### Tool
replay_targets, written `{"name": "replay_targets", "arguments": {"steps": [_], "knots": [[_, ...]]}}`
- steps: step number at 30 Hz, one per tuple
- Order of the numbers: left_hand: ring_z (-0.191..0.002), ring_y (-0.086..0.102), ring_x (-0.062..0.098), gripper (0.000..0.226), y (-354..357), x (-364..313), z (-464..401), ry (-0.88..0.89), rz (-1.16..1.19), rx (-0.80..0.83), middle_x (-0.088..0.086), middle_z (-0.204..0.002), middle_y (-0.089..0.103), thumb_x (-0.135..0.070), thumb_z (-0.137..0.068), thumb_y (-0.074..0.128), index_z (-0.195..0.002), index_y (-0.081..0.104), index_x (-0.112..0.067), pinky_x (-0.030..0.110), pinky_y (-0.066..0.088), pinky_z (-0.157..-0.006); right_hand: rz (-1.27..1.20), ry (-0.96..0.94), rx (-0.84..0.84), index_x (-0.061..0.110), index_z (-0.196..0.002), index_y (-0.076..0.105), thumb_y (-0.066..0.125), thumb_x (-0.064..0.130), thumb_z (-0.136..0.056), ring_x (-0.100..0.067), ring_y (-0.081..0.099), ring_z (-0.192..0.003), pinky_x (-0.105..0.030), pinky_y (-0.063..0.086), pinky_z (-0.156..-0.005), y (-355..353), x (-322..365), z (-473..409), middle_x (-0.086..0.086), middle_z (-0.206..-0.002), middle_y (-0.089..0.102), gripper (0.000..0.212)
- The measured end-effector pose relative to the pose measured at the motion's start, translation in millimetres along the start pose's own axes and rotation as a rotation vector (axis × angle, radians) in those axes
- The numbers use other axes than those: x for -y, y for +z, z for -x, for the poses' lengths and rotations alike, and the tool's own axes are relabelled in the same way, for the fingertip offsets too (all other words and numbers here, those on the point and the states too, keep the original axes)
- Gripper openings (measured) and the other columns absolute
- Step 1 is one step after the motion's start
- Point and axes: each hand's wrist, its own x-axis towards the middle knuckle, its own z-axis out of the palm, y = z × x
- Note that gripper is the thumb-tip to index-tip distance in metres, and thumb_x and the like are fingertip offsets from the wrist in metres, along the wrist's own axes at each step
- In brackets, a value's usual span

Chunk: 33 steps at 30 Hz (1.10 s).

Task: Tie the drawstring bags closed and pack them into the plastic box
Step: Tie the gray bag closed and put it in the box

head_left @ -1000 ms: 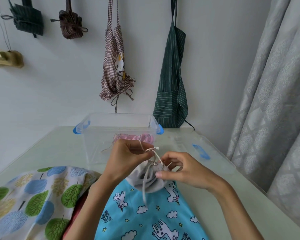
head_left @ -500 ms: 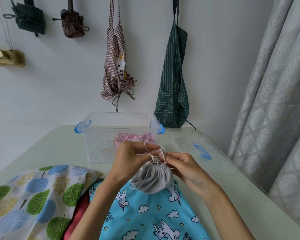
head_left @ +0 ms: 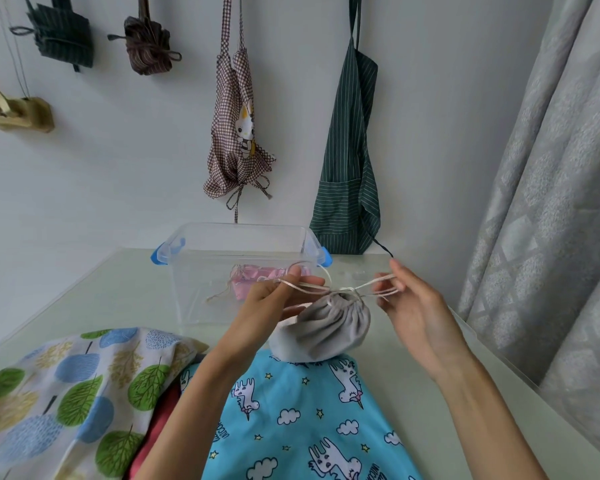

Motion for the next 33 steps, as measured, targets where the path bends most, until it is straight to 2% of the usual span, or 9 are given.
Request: {"name": "replay_targets", "arguments": {"steps": [3,6,8,12,16,22,25,28,33], "knots": [[-0.088,0.071,0.008,0.037,0,-1,0,-0.01,0.0,-0.024,0.0,-0.09,0.076,-0.031,-0.099,0.041,-0.092,0.073,-0.014,0.012,0.052,-0.074,-0.087,0.037,0.033,0.019,-0.053,0.043,0.056,0.033,-0.08,-0.009,0.033,-0.046,-0.024,0.03,-0.057,0,3,3,0.005,-0.047,0.036,0.032],[-0.071,0.063,0.008,0.034,-5,1,-3,0.014,-0.051,-0.126,-0.001,-0.079,0.071,-0.035,-0.095,0.048,-0.078,0.076,-0.023,0.018,0.049,-0.074,0.512,-0.112,-0.148,0.019,-0.057,0.045,0.06,0.036,-0.086,-0.009,0.02,-0.043,-0.027,0.019,-0.051,-10,8,2,0.009,-0.043,0.025,0.036],[-0.057,0.044,0.008,0.04,-8,4,-5,-0.002,-0.121,-0.198,-0.004,-0.063,0.054,-0.036,-0.094,0.052,-0.06,0.073,-0.028,0.02,0.039,-0.064,0.66,-0.125,-0.216,0.019,-0.056,0.046,0.06,0.036,-0.088,-0.008,0.019,-0.041,-0.023,0.02,-0.047,-17,11,-1,0.01,-0.043,0.023,0.039],[-0.048,0.039,0.005,0.037,-8,7,-9,-0.094,0.101,-0.231,-0.008,-0.058,0.048,-0.031,-0.097,0.049,-0.064,0.062,-0.02,0.022,0.035,-0.06,0.525,0.011,-0.221,0.015,-0.058,0.041,0.058,0.023,-0.091,-0.005,0.017,-0.035,-0.016,0.017,-0.039,-27,5,-6,0.011,-0.038,0.023,0.038],[-0.041,0.042,0.0,0.029,-10,11,-12,-0.238,0.46,-0.316,-0.012,-0.053,0.052,-0.021,-0.099,0.045,-0.077,0.064,-0.017,0.012,0.036,-0.045,0.453,0.094,-0.244,0.014,-0.057,0.038,0.057,0.018,-0.092,-0.005,0.019,-0.033,-0.025,0.019,-0.047,-26,-7,-8,0.011,-0.036,0.025,0.04],[-0.034,0.039,0.007,0.043,-19,10,-8,-0.481,1.16,-0.277,-0.007,-0.046,0.044,-0.019,-0.097,0.043,-0.055,0.051,-0.014,0.01,0.036,-0.039,-0.197,0.173,-0.122,0.015,-0.057,0.043,0.053,0.02,-0.092,-0.011,0.062,-0.064,-0.028,0.054,-0.074,-7,-4,-2,-0.001,-0.069,0.066,0.036],[-0.038,0.037,0.008,0.041,-21,13,-10,-0.484,1.334,-0.291,-0.003,-0.046,0.043,-0.015,-0.098,0.037,-0.057,0.045,-0.011,0.009,0.033,-0.048,-0.382,0.202,-0.157,0.016,-0.061,0.045,0.053,0.022,-0.092,-0.009,0.065,-0.062,-0.019,0.057,-0.059,0,-1,-1,0.0,-0.069,0.069,0.033],[-0.035,0.034,0.007,0.039,-25,13,-12,-0.466,1.146,-0.25,-0.006,-0.047,0.041,-0.018,-0.098,0.037,-0.06,0.044,-0.016,0.01,0.032,-0.038,-0.306,0.261,-0.157,0.016,-0.066,0.043,0.054,0.024,-0.091,-0.007,0.056,-0.049,-0.015,0.045,-0.041,-3,-6,-2,0.001,-0.06,0.061,0.028],[-0.041,0.046,0.004,0.025,-23,16,-14,-0.413,0.455,-0.192,-0.005,-0.06,0.053,-0.026,-0.098,0.042,-0.086,0.058,-0.012,0.013,0.035,-0.036,0.255,0.366,0.1,0.007,-0.092,0.056,0.069,0.018,-0.077,-0.009,0.057,-0.05,-0.017,0.052,-0.048,-3,-13,4,-0.003,-0.063,0.061,0.022]]}}
